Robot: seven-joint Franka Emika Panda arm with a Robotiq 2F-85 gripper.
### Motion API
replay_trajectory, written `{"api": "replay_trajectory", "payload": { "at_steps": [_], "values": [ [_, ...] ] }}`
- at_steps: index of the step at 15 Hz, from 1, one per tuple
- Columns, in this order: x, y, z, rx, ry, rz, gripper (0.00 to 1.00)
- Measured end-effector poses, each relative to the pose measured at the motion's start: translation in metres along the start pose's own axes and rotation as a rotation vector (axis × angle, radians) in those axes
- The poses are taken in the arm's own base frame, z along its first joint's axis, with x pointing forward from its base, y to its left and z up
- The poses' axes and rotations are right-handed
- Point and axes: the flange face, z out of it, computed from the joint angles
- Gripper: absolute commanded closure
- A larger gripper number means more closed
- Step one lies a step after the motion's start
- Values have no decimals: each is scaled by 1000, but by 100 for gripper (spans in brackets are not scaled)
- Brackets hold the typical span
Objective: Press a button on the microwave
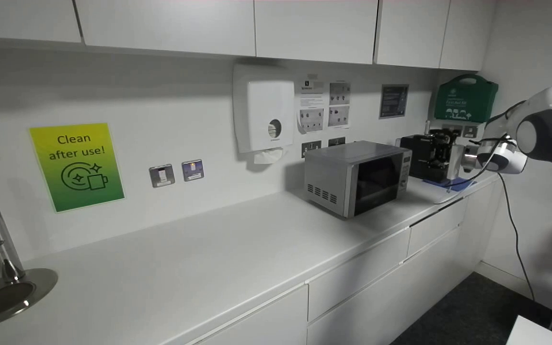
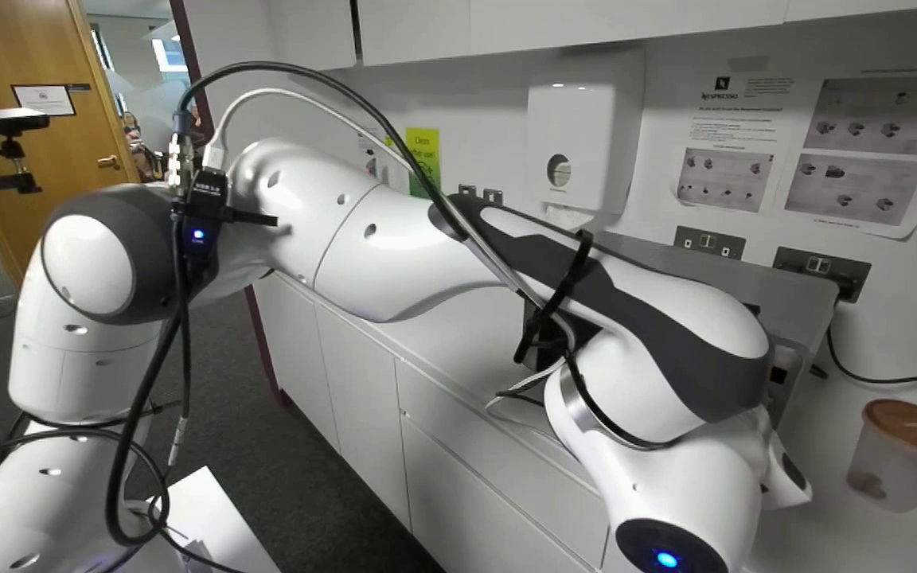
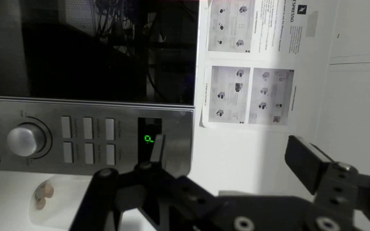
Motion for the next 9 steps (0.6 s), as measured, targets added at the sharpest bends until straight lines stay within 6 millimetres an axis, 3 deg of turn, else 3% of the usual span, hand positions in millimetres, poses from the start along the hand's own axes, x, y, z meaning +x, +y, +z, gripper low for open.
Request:
{"api": "replay_trajectory", "payload": {
  "at_steps": [4, 9],
  "values": [
    [-4, 20, 17, -18, -23, 24, 0],
    [-4, 19, 17, -17, -23, 25, 0]
  ]
}}
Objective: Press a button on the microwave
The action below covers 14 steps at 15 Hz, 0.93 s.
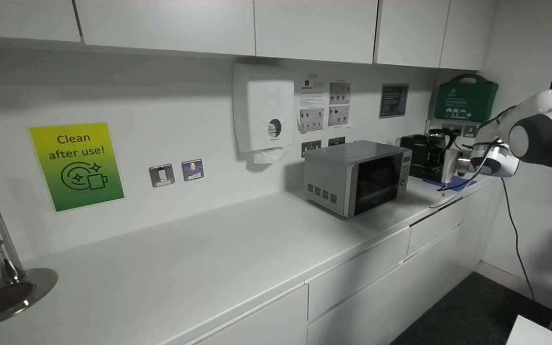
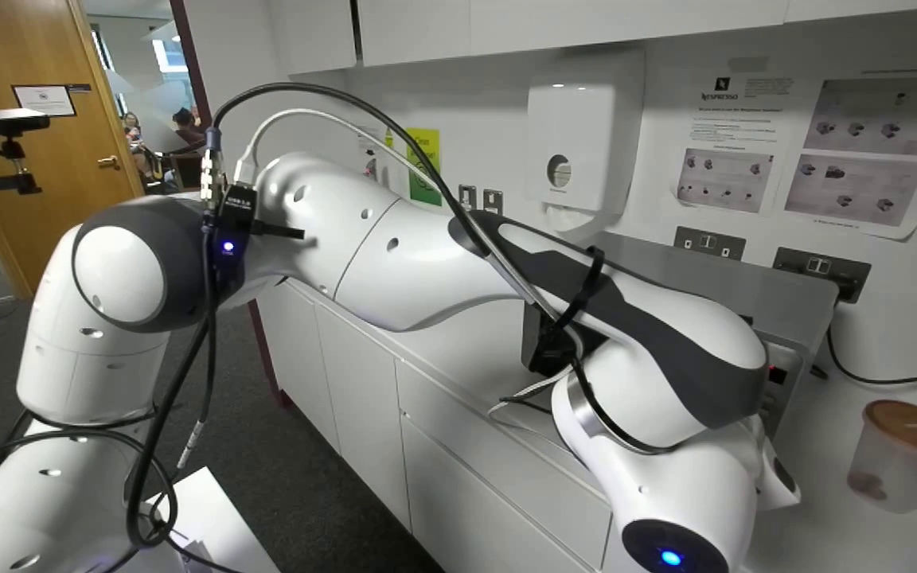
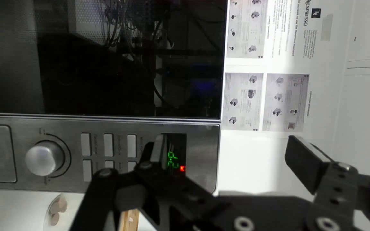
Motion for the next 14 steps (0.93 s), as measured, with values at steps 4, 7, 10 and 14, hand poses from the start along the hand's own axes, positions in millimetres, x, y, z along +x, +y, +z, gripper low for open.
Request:
{"api": "replay_trajectory", "payload": {
  "at_steps": [4, 7, 10, 14],
  "values": [
    [0, 0, 0, 0, 0, 0, 0],
    [0, 0, 0, 0, 0, 0, 0],
    [0, 2, 0, 0, 1, -1, 0],
    [10, 9, -3, 112, 103, 71, 0]
  ]
}}
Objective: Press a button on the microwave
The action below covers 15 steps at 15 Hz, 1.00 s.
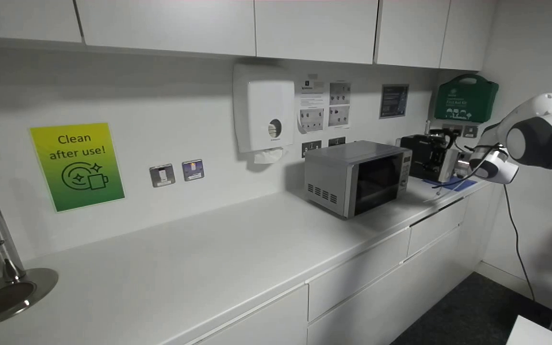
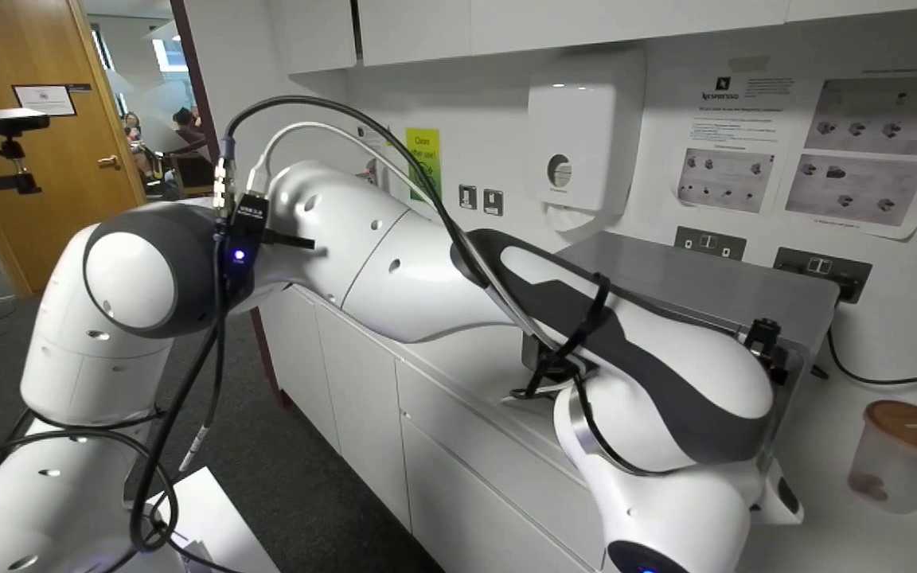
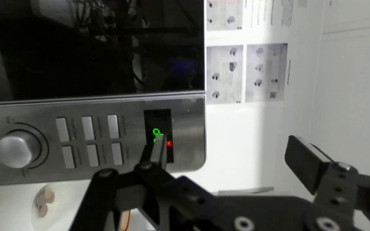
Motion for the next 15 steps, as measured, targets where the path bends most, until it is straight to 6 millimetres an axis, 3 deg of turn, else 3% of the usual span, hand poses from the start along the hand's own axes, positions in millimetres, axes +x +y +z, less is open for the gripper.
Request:
{"api": "replay_trajectory", "payload": {
  "at_steps": [6, 12, 13, 15],
  "values": [
    [26, 47, -20, 142, 202, 143, 0],
    [10, 96, -36, 116, 173, 142, 0],
    [7, 101, -38, 110, 168, 137, 25],
    [2, 108, -40, 81, 154, 117, 32]
  ]
}}
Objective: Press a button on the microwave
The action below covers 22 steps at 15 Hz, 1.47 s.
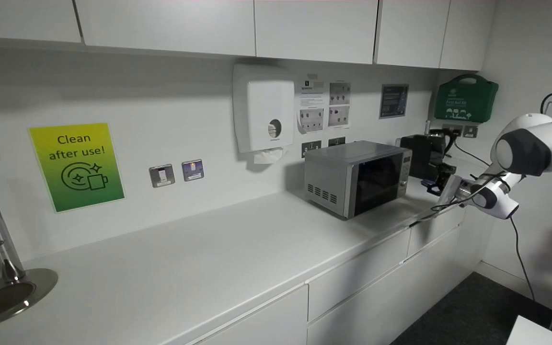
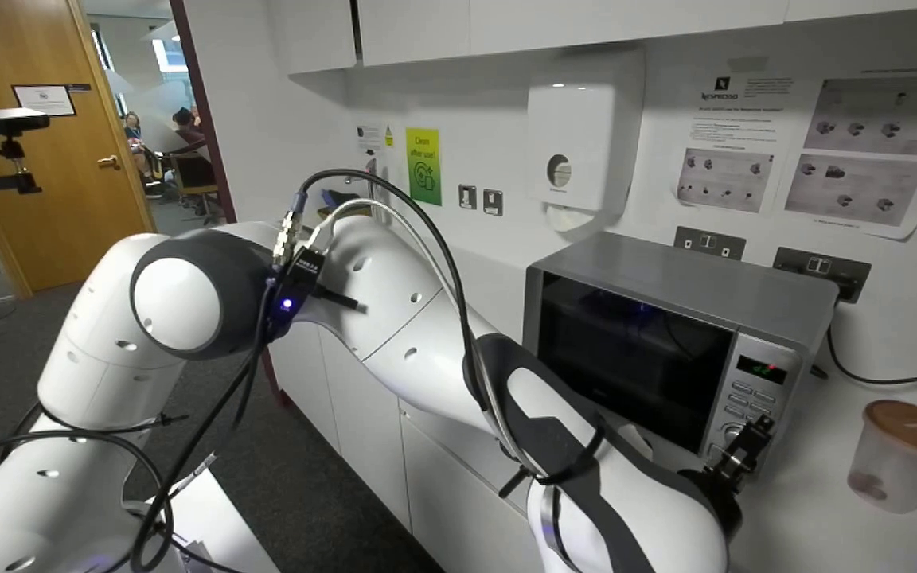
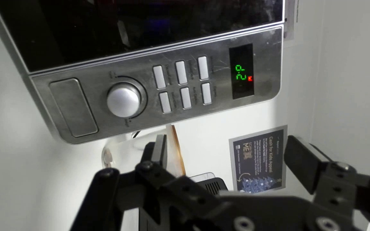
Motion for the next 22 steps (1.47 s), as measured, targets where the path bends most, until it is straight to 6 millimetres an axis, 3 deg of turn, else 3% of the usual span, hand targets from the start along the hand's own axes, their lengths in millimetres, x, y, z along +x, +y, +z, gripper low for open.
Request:
{"api": "replay_trajectory", "payload": {
  "at_steps": [8, 14, 22],
  "values": [
    [-4, 2, -5, -70, -49, -43, 97],
    [-11, -2, 3, -72, -74, -81, 100],
    [-18, -29, 36, -62, -87, -137, 100]
  ]
}}
